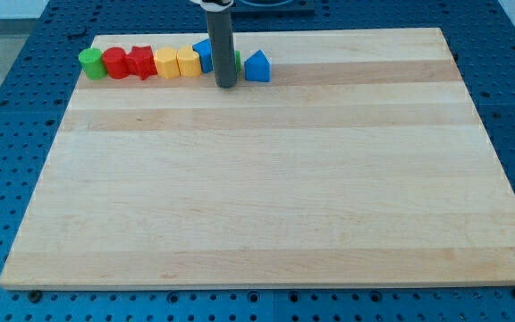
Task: Move the green star a bit up
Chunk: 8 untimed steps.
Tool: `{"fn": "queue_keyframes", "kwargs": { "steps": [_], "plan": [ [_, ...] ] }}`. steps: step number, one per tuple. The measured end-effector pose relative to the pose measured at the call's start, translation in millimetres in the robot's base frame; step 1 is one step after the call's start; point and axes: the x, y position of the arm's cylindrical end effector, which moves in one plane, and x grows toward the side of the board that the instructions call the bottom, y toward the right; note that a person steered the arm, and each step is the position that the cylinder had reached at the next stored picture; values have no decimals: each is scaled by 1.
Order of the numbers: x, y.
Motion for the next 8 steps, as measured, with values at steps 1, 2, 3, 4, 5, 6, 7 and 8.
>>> {"fn": "queue_keyframes", "kwargs": {
  "steps": [1, 2, 3, 4, 5, 6, 7, 8],
  "plan": [
    [15, -14],
    [14, -20],
    [11, -19],
    [0, -14],
    [-6, -14],
    [-6, -13],
    [-7, -3],
    [-11, 8]
  ]
}}
